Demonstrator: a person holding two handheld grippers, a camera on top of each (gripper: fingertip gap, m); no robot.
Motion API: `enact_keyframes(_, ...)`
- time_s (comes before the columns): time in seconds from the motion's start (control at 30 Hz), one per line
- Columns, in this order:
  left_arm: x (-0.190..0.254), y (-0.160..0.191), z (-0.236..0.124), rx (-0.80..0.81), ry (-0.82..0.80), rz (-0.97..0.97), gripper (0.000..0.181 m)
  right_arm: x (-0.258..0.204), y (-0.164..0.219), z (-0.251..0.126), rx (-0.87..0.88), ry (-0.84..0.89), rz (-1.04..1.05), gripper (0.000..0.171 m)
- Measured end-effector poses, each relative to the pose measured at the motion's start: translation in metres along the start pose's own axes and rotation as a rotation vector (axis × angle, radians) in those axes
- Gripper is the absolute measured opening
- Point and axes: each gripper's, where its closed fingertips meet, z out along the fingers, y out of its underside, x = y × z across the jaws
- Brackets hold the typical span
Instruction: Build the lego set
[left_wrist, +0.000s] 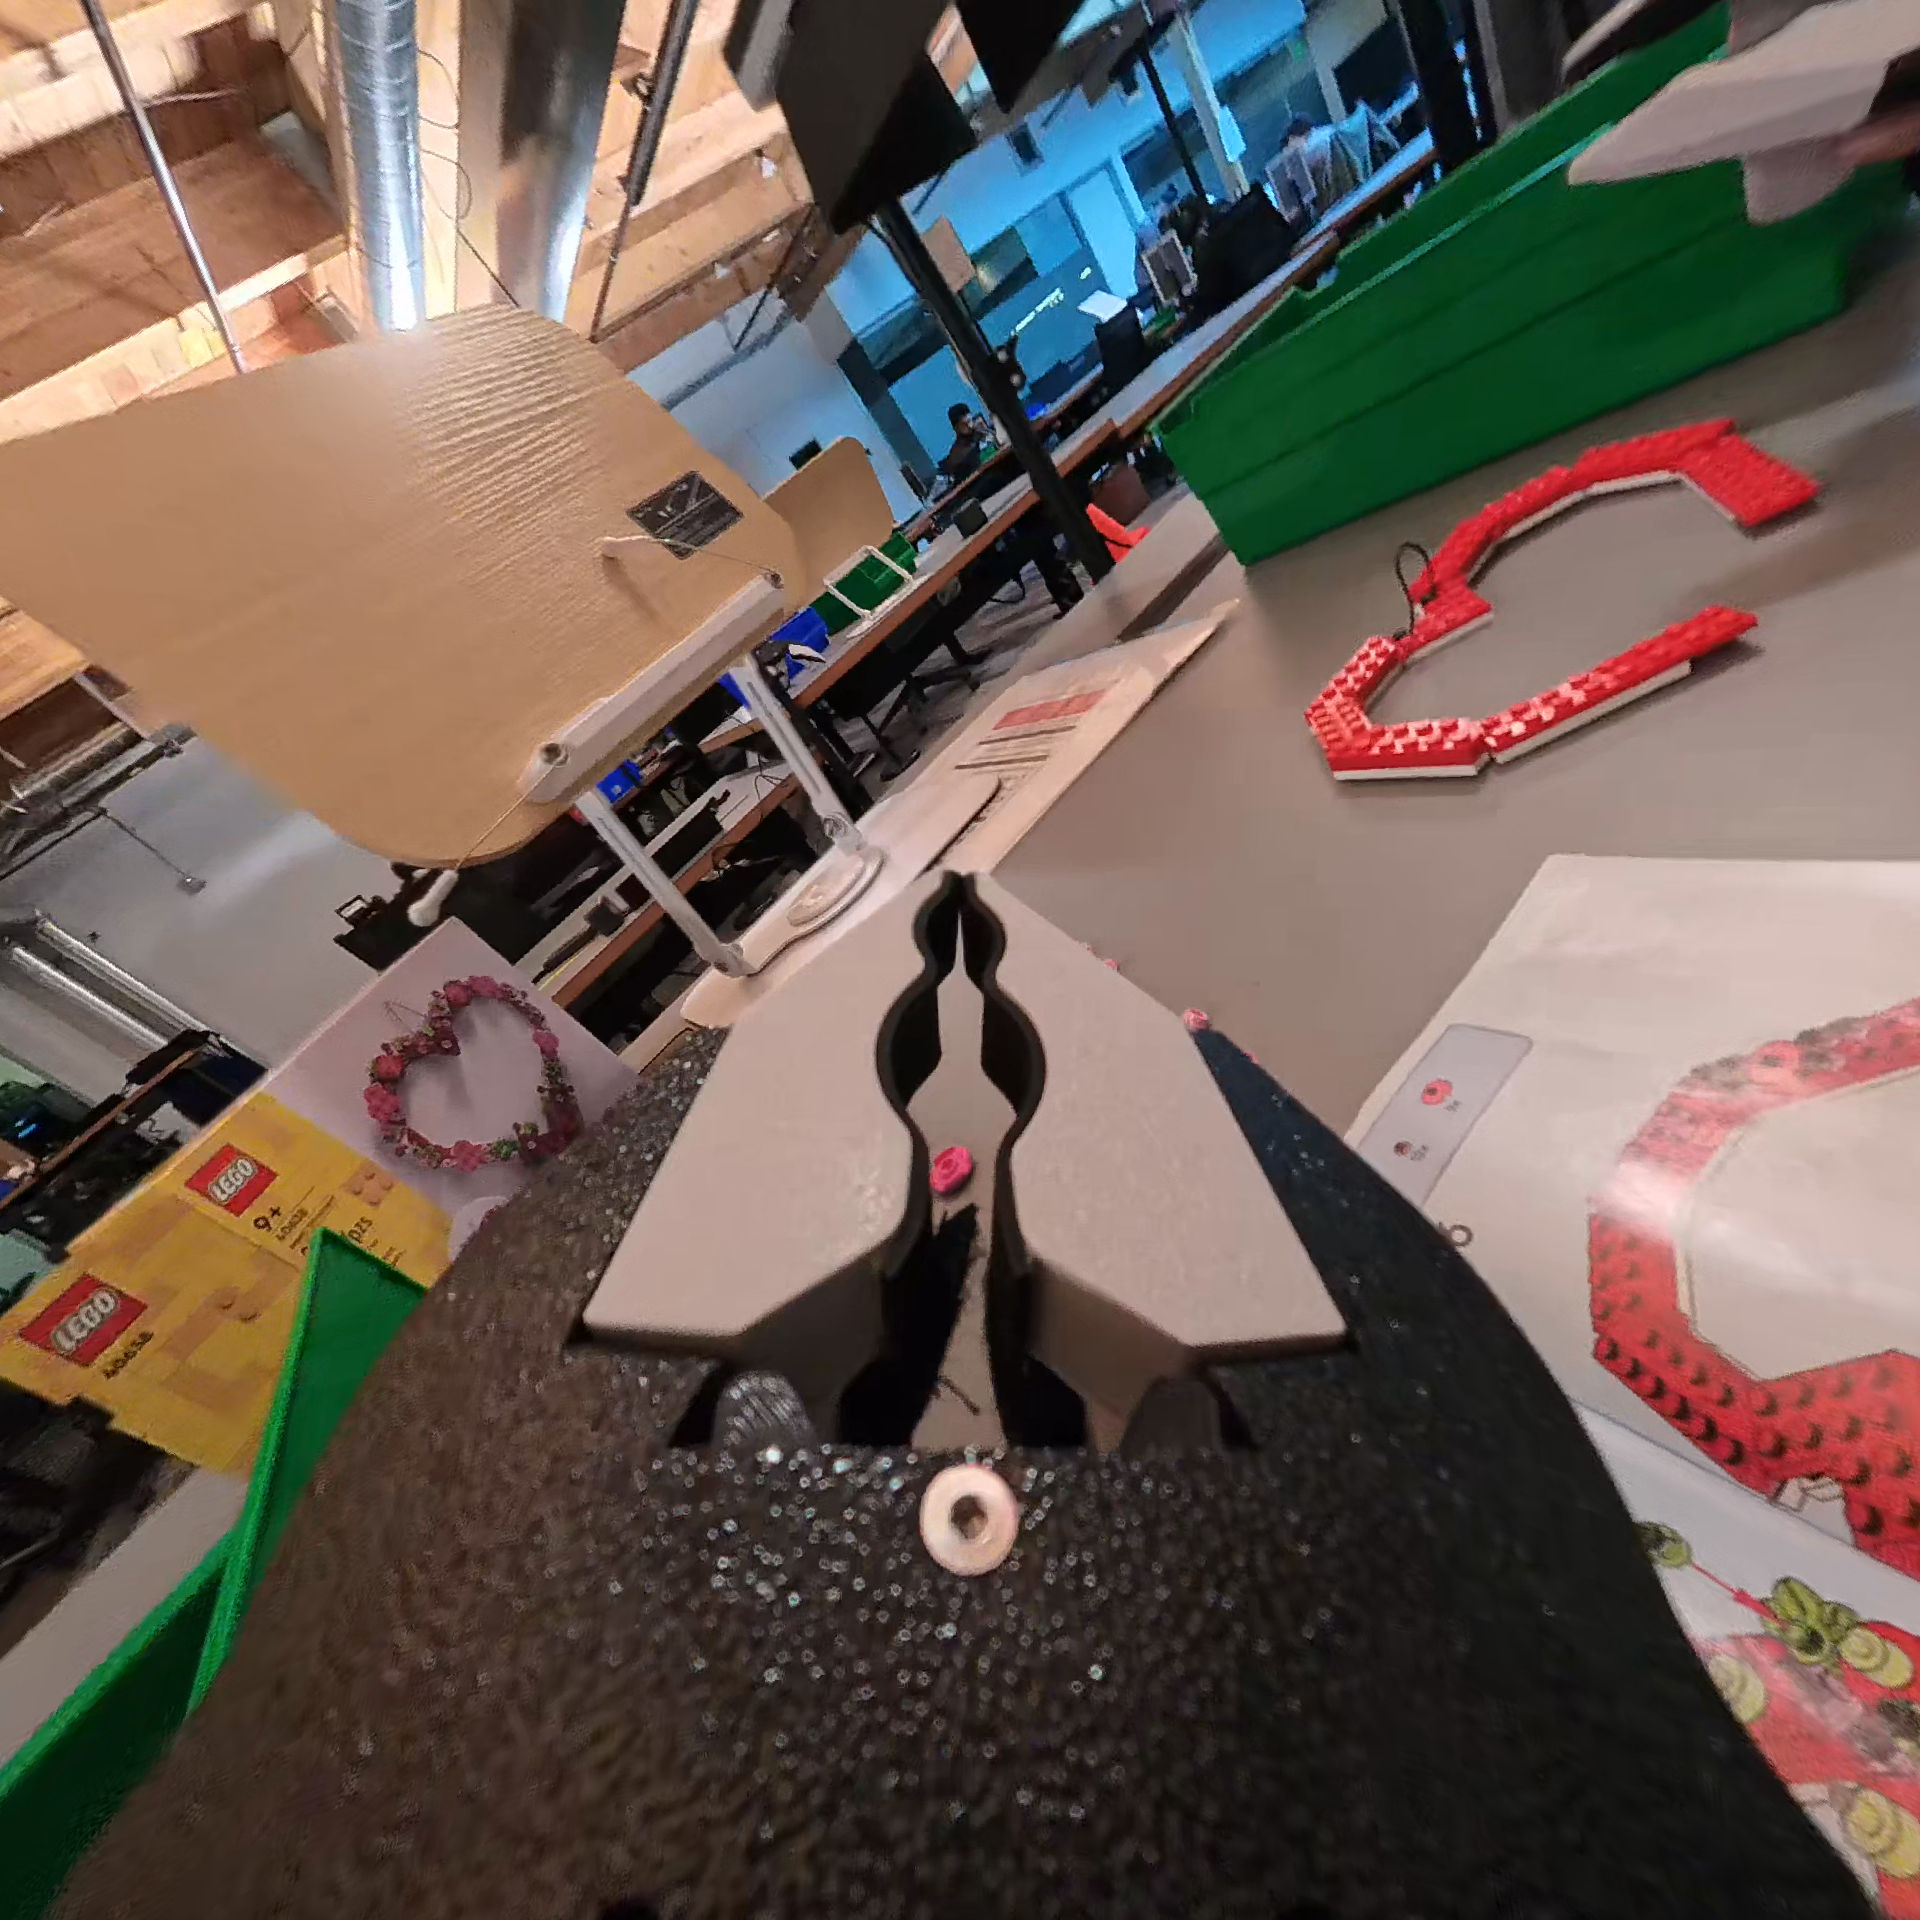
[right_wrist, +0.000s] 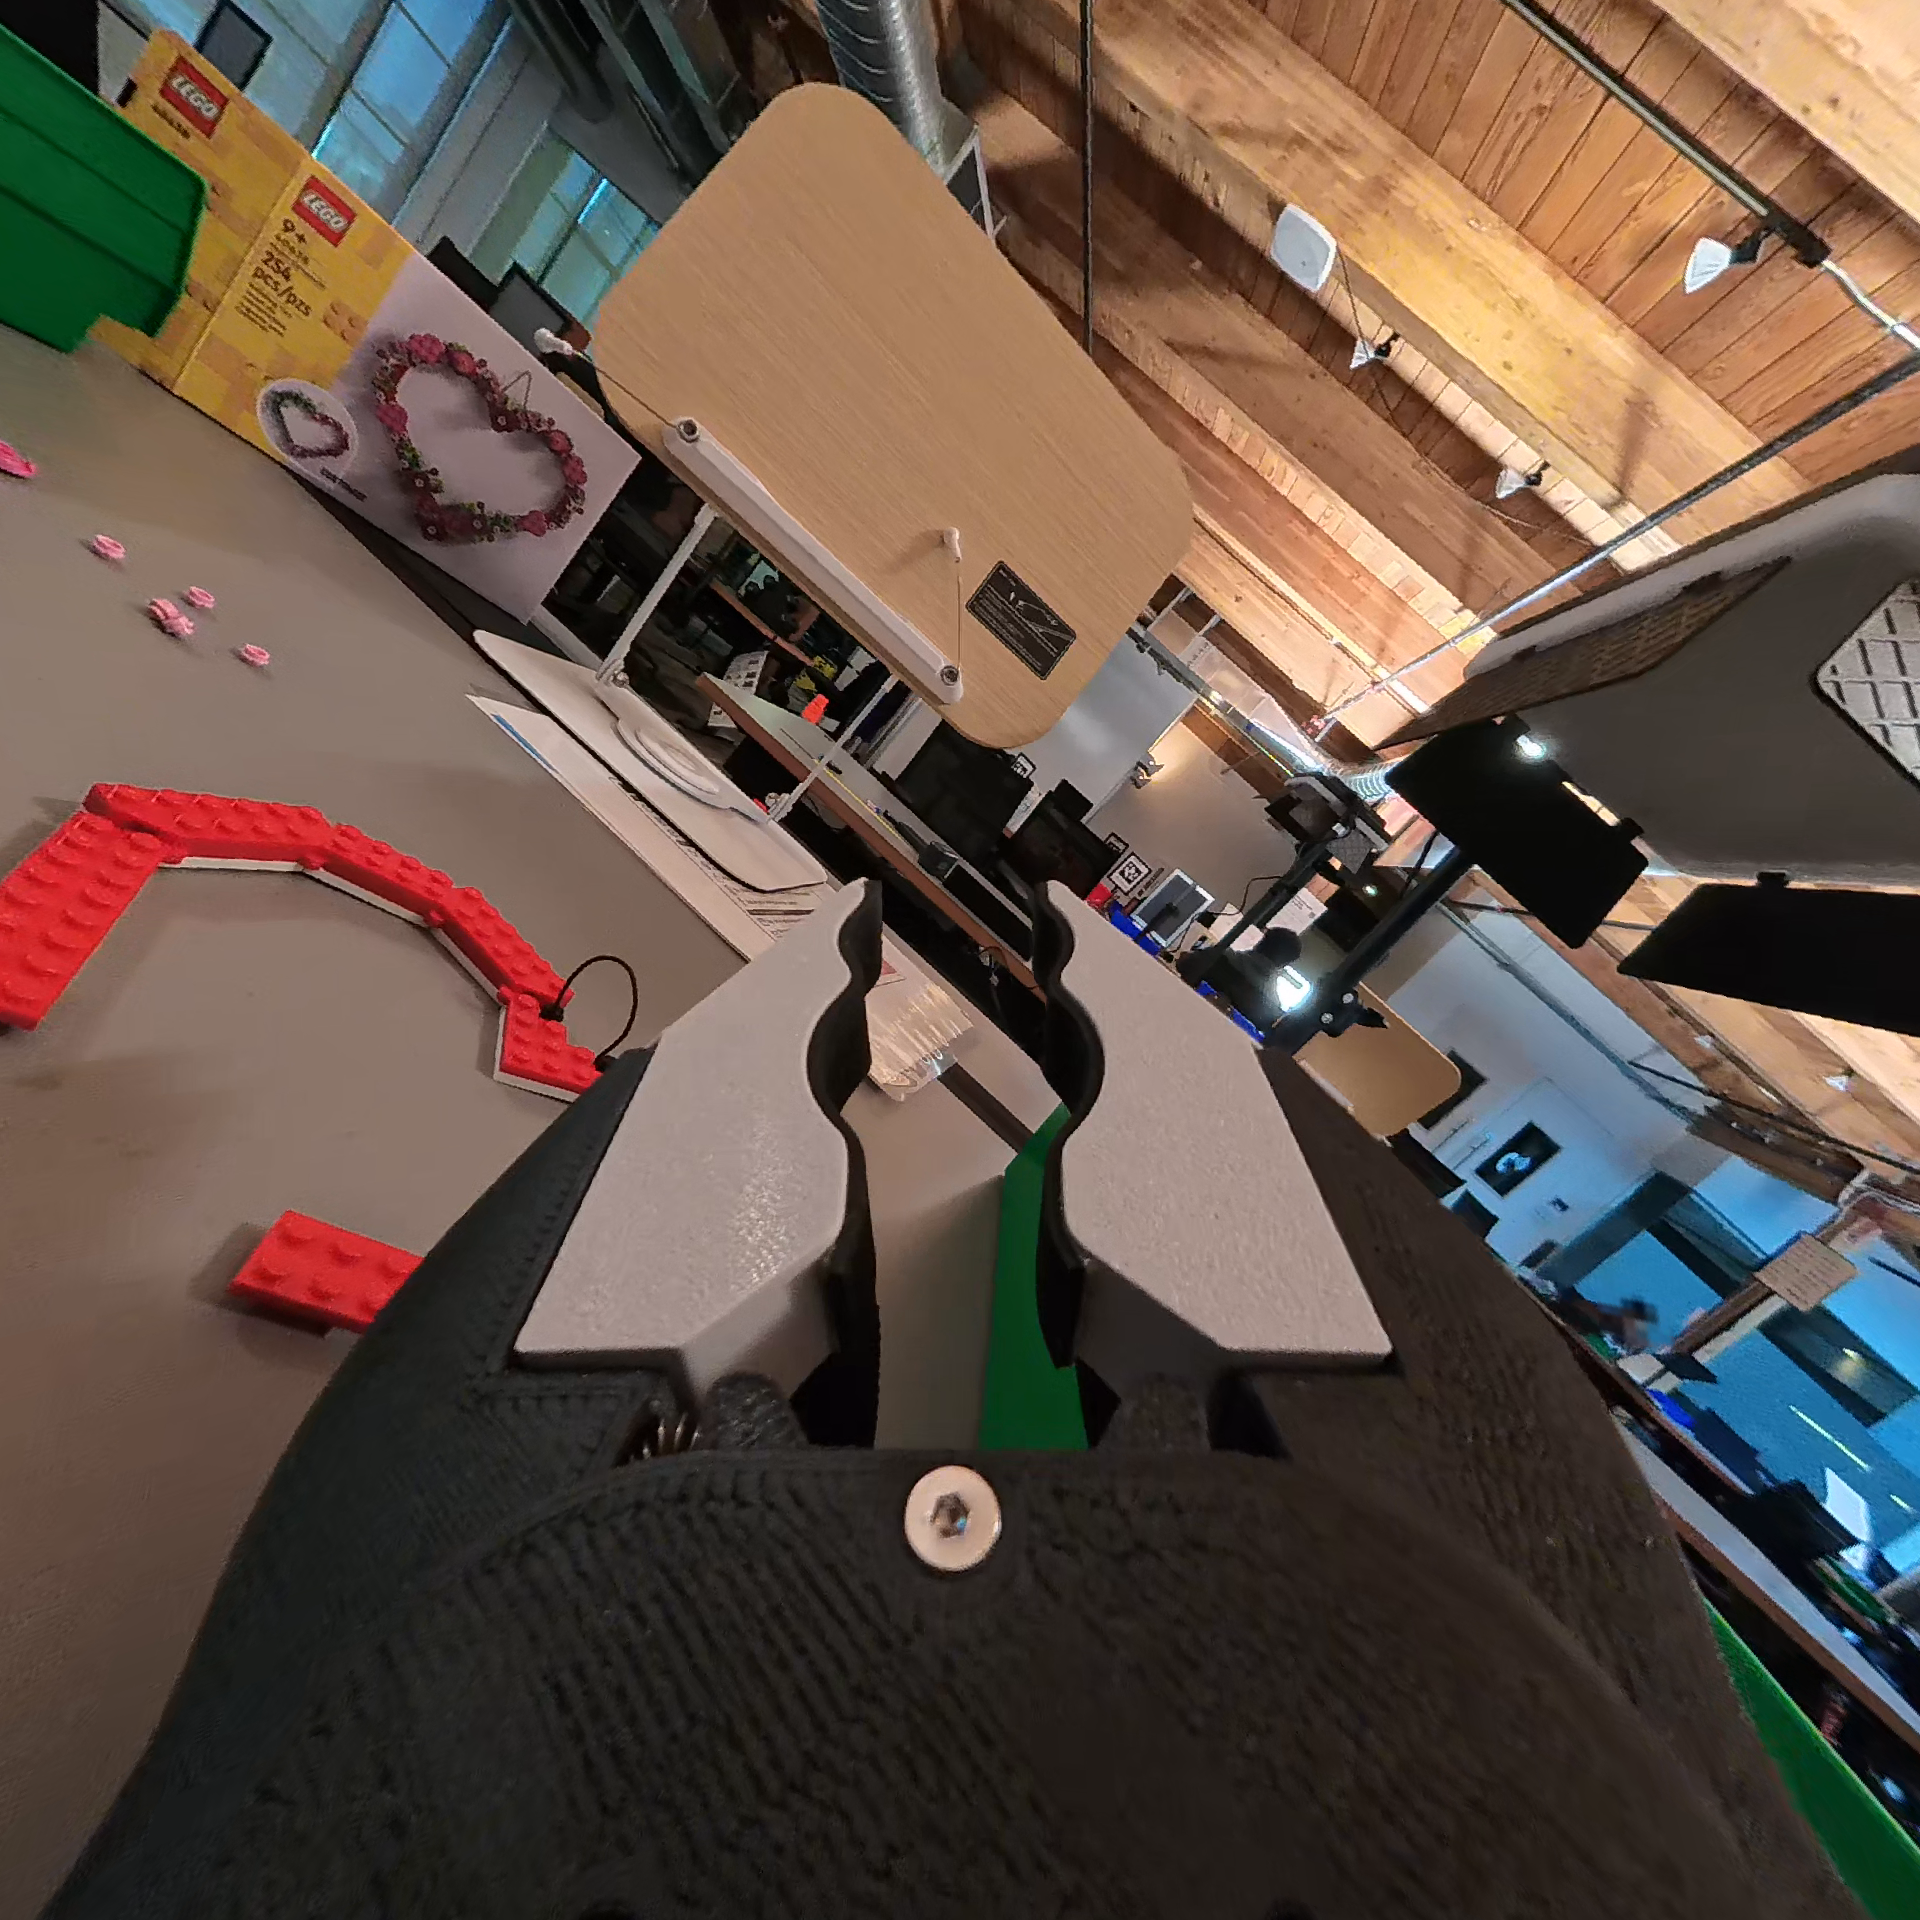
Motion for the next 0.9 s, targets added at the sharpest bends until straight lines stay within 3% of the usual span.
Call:
enact_keyframes(0.03, -0.0017, -0.0010, -0.0009, 0.007, -0.003, -0.017, 0.000, 0.0004, 0.0002, 0.0000, 0.000, 0.000, 0.004, 0.027)
enact_keyframes(0.9, -0.0097, -0.0041, -0.0036, 0.038, -0.037, -0.046, 0.000, -0.0035, 0.0033, 0.0015, -0.002, -0.026, 0.005, 0.027)
